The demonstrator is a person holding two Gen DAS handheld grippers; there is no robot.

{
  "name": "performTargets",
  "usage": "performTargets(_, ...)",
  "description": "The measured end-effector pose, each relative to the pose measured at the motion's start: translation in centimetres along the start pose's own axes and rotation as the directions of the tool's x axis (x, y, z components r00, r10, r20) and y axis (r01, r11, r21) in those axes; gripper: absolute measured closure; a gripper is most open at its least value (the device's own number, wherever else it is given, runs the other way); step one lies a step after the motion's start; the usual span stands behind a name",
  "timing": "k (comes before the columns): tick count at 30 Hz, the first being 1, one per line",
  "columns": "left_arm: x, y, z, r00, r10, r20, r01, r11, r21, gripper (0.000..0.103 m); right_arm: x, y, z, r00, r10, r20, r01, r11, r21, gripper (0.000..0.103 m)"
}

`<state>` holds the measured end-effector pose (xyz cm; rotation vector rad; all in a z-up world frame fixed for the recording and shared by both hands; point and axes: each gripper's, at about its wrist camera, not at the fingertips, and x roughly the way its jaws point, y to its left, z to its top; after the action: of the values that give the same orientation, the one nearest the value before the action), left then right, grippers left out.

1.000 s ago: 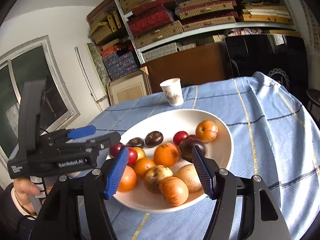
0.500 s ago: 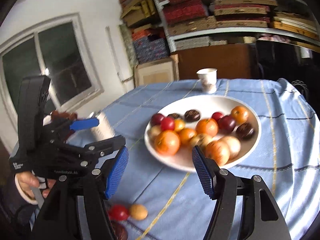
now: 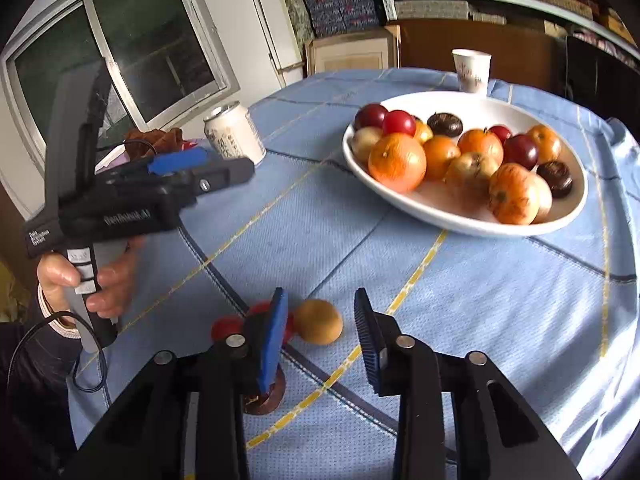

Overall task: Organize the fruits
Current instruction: 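Grasp the small tan round fruit with the right gripper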

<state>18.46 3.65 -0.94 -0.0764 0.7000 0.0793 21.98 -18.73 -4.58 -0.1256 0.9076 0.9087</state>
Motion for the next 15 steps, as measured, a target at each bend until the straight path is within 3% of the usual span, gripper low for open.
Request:
performTargets(6, 0.2, 0.6, -0.4, 0.998, -0.028, -0.047, 0.027, 0.999, -0.032, 0.005, 0.7, -0.1, -0.5, 0.999, 0.003, -0.039, -0.003, 1.000, 0.014, 0.070)
performTargets(11, 0.1, 0.1, -0.4, 0.999, -0.030, -0.043, 0.029, 0.999, -0.018, 0.005, 1.8, -1.1, -0.7, 0.996, 0.072, -0.059, -0.067, 0.994, 0.090, 0.070)
performTargets(15, 0.0, -0.1, -0.5, 0.999, -0.031, -0.043, 0.031, 1.000, -0.006, 0.005, 2.1, -0.4, -0.7, 0.997, 0.061, -0.050, -0.058, 0.996, 0.066, 0.074)
